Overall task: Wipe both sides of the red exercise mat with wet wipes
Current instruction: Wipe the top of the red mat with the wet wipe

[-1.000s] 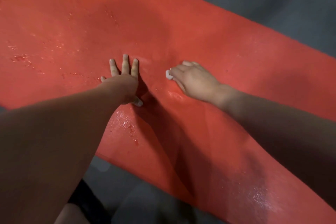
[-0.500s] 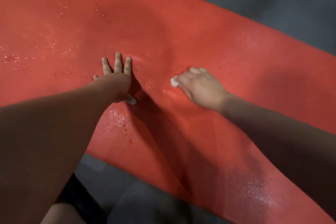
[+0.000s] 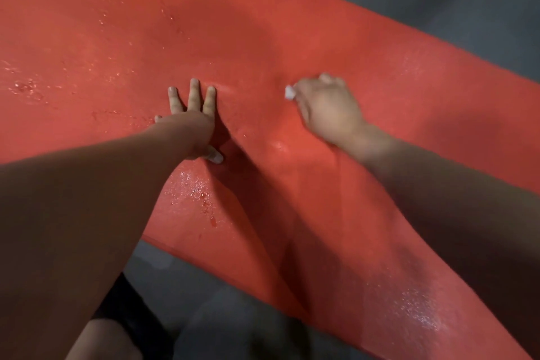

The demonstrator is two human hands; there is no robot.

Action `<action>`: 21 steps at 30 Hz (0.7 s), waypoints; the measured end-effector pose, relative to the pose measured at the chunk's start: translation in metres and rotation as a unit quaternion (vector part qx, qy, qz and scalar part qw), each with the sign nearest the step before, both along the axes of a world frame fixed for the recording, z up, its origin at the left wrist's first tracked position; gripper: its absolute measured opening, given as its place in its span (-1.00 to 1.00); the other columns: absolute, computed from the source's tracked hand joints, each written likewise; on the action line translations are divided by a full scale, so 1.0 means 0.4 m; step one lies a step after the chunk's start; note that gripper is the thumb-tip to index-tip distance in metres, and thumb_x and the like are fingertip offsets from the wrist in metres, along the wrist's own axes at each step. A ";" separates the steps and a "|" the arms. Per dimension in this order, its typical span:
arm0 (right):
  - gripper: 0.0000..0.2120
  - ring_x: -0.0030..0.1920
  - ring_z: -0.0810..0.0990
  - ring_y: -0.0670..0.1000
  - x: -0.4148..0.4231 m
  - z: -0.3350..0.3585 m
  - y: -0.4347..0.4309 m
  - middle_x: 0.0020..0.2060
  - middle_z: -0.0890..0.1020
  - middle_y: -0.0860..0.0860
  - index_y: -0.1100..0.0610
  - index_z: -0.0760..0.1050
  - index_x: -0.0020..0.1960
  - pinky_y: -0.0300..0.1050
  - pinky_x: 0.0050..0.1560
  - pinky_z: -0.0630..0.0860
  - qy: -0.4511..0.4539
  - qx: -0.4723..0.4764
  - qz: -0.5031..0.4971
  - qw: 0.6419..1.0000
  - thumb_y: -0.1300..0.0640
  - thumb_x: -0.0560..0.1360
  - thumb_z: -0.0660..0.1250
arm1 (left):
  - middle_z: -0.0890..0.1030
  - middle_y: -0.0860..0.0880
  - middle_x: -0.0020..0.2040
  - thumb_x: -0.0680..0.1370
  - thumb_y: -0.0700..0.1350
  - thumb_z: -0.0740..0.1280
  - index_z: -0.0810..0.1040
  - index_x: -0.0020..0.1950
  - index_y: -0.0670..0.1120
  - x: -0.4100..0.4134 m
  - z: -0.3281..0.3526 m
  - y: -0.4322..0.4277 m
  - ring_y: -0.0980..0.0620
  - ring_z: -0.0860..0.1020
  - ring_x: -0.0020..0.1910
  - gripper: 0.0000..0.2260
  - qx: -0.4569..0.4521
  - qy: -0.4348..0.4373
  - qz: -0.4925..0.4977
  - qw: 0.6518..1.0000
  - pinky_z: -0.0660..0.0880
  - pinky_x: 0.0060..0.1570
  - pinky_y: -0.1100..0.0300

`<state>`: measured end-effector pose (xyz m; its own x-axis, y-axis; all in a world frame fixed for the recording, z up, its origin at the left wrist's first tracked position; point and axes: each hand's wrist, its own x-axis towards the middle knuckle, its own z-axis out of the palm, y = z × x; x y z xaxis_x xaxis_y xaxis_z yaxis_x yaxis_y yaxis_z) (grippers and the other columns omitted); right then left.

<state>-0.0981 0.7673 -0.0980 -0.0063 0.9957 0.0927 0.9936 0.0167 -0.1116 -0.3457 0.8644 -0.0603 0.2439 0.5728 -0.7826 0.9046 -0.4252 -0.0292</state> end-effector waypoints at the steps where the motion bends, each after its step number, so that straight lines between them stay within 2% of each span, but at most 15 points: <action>1: -0.78 -0.01 0.54 0.23 0.017 0.005 0.026 -0.12 0.66 0.12 0.09 0.50 0.04 0.10 0.00 0.42 0.004 0.009 -0.088 0.996 0.03 0.62 0.12 | -0.63 0.00 0.47 0.37 0.12 0.61 -0.51 0.55 0.06 0.000 0.000 0.001 -0.37 -0.45 0.50 0.30 0.000 -0.001 0.000 1.000 0.06 0.41 -0.52; 3: -0.83 0.03 0.55 0.26 0.010 0.013 0.054 -0.10 0.66 0.15 0.11 0.50 0.06 0.10 0.03 0.43 0.032 0.009 -0.201 0.979 0.11 0.58 0.16 | -0.63 0.00 0.47 0.36 0.12 0.61 -0.51 0.55 0.06 -0.002 0.000 0.003 -0.36 -0.45 0.50 0.31 0.002 -0.002 0.001 1.000 0.06 0.41 -0.52; 4: -0.85 0.01 0.56 0.25 -0.016 0.016 0.056 -0.13 0.66 0.15 0.10 0.51 0.06 0.09 0.01 0.44 0.046 0.006 -0.203 0.978 0.16 0.55 0.20 | -0.62 0.00 0.48 0.36 0.12 0.61 -0.50 0.55 0.06 -0.003 0.002 0.003 -0.36 -0.45 0.50 0.31 0.002 -0.002 0.002 1.000 0.06 0.41 -0.52; 6: -0.82 -0.09 0.58 0.23 -0.089 0.011 0.031 -0.20 0.65 0.11 0.05 0.54 0.04 0.07 -0.07 0.46 0.074 -0.002 -0.103 0.992 0.20 0.48 0.27 | -0.62 0.00 0.48 0.36 0.11 0.61 -0.50 0.55 0.06 -0.004 0.004 0.002 -0.36 -0.46 0.50 0.31 0.001 -0.003 0.004 1.000 0.05 0.41 -0.52; 9: -0.82 -0.08 0.53 0.14 -0.143 -0.015 -0.033 -0.18 0.61 0.00 -0.01 0.52 0.09 0.03 -0.03 0.45 0.085 -0.038 0.148 0.985 0.14 0.51 0.27 | -0.62 -0.01 0.48 0.36 0.10 0.61 -0.50 0.55 0.06 -0.004 0.002 0.003 -0.36 -0.46 0.50 0.31 -0.004 -0.004 0.005 1.000 0.04 0.41 -0.52; 11: -0.85 -0.06 0.53 0.11 -0.110 -0.015 -0.019 -0.14 0.61 -0.03 -0.03 0.52 0.10 0.03 -0.01 0.43 0.049 -0.027 0.189 0.980 0.12 0.55 0.27 | -0.62 0.00 0.48 0.36 0.10 0.62 -0.49 0.56 0.07 -0.006 0.003 0.003 -0.36 -0.46 0.50 0.31 -0.003 -0.007 0.005 1.000 0.04 0.41 -0.52; 12: -0.85 -0.05 0.55 0.14 -0.089 -0.015 0.000 -0.12 0.64 -0.01 -0.02 0.53 0.10 0.04 -0.02 0.42 0.036 -0.017 0.150 0.988 0.11 0.57 0.26 | -0.61 0.00 0.49 0.36 0.10 0.62 -0.49 0.56 0.07 -0.005 0.002 0.002 -0.36 -0.45 0.50 0.31 -0.002 -0.009 0.005 1.000 0.04 0.41 -0.52; 14: -0.85 -0.03 0.57 0.22 -0.040 -0.010 0.048 -0.09 0.67 0.08 0.02 0.53 0.09 0.07 -0.03 0.41 0.032 0.005 -0.015 0.999 0.11 0.59 0.20 | -0.61 -0.01 0.49 0.36 0.10 0.62 -0.49 0.55 0.07 -0.003 0.003 0.000 -0.36 -0.45 0.51 0.31 0.000 -0.008 0.006 1.000 0.04 0.41 -0.52; 15: -0.84 -0.01 0.57 0.24 -0.023 -0.004 0.066 -0.08 0.67 0.11 0.06 0.51 0.08 0.08 -0.02 0.40 0.034 0.014 -0.100 0.994 0.10 0.59 0.17 | -0.61 -0.01 0.48 0.36 0.10 0.61 -0.49 0.55 0.07 -0.001 0.004 0.000 -0.36 -0.45 0.50 0.30 0.000 -0.007 0.006 1.000 0.04 0.42 -0.52; 16: -0.83 0.01 0.56 0.25 -0.021 -0.001 0.077 -0.07 0.66 0.12 0.07 0.50 0.08 0.09 -0.01 0.39 0.039 0.015 -0.158 0.987 0.11 0.59 0.16 | -0.62 -0.01 0.48 0.36 0.10 0.61 -0.50 0.55 0.07 0.000 0.005 0.001 -0.36 -0.45 0.50 0.31 0.001 -0.007 0.006 1.000 0.05 0.42 -0.52; 17: -0.84 0.02 0.56 0.24 -0.035 0.000 0.080 -0.07 0.66 0.11 0.07 0.50 0.09 0.09 0.01 0.39 0.052 0.011 -0.172 0.984 0.13 0.57 0.18 | -0.62 -0.01 0.48 0.36 0.10 0.62 -0.50 0.55 0.07 0.000 0.005 0.002 -0.36 -0.45 0.50 0.31 0.001 -0.007 0.006 1.000 0.05 0.41 -0.52; 19: -0.81 -0.01 0.57 0.22 -0.092 -0.003 0.062 -0.09 0.66 0.08 0.02 0.52 0.10 0.08 0.05 0.42 0.089 -0.011 -0.091 0.992 0.18 0.52 0.23 | -0.62 0.00 0.48 0.35 0.10 0.62 -0.50 0.55 0.07 -0.001 0.005 0.002 -0.36 -0.46 0.50 0.32 0.000 -0.006 0.007 1.000 0.05 0.42 -0.52; 21: -0.79 -0.06 0.54 0.15 -0.128 -0.019 0.023 -0.14 0.63 0.00 -0.02 0.52 0.10 0.03 -0.01 0.42 0.096 -0.025 0.082 0.992 0.19 0.50 0.29 | -0.62 0.00 0.48 0.35 0.10 0.62 -0.50 0.55 0.08 -0.002 0.004 0.003 -0.35 -0.46 0.50 0.32 -0.001 -0.003 0.008 1.000 0.05 0.42 -0.51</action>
